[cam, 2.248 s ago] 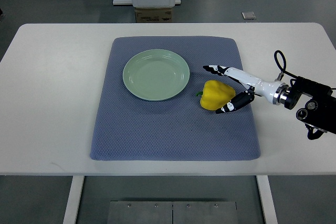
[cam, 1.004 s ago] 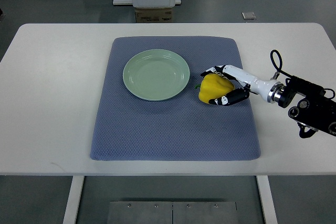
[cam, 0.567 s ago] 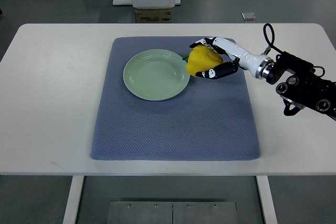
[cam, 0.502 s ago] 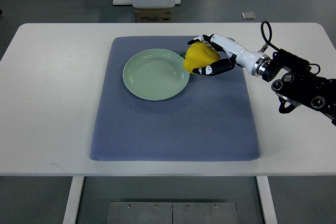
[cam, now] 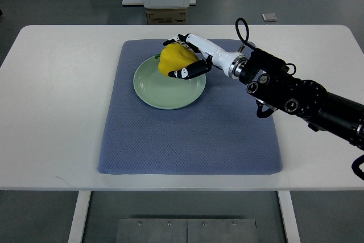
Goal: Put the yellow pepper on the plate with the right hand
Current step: 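Lift the pepper with the right hand and carry it over the plate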
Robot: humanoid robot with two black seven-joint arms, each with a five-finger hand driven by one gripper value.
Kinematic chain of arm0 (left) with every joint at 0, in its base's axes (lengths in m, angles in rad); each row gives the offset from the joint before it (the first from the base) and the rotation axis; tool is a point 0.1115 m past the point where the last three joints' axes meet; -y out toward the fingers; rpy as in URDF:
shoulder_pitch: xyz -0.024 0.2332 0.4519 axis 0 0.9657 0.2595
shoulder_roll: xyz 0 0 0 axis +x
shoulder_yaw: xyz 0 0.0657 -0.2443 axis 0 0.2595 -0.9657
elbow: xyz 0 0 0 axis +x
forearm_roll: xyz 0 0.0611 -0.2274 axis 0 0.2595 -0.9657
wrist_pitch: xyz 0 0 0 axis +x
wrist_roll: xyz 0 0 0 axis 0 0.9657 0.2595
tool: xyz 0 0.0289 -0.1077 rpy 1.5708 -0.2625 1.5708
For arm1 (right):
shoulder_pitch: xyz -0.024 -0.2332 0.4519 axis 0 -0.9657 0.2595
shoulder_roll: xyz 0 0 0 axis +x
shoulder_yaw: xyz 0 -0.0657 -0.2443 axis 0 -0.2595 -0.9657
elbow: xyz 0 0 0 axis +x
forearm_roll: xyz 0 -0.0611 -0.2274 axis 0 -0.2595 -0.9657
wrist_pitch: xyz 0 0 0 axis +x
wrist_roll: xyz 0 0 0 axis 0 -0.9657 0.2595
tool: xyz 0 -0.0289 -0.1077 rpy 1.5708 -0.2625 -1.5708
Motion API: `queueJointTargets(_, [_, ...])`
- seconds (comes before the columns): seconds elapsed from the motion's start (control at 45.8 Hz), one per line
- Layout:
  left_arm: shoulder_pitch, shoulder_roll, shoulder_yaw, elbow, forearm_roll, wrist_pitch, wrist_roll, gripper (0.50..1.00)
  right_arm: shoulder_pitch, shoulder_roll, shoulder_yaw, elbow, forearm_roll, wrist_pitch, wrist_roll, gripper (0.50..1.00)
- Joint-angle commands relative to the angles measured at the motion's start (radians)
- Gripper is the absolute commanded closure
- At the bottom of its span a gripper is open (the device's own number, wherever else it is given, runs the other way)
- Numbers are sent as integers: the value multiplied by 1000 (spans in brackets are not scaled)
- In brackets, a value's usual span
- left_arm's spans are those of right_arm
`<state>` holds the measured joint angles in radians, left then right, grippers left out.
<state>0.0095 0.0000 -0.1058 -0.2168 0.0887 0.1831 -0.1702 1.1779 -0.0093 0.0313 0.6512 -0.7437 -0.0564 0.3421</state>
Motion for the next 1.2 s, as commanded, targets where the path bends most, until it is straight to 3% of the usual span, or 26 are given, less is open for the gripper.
queueJointTargets(0.0, [0, 0, 0, -1, -1, -1, 0, 500, 8, 9, -1, -13, 0, 0, -8, 1000])
queueJointTargets(1.179, [0, 0, 0, 1, -1, 1, 0, 500, -34, 9, -91, -7, -3, -5, -11, 1000])
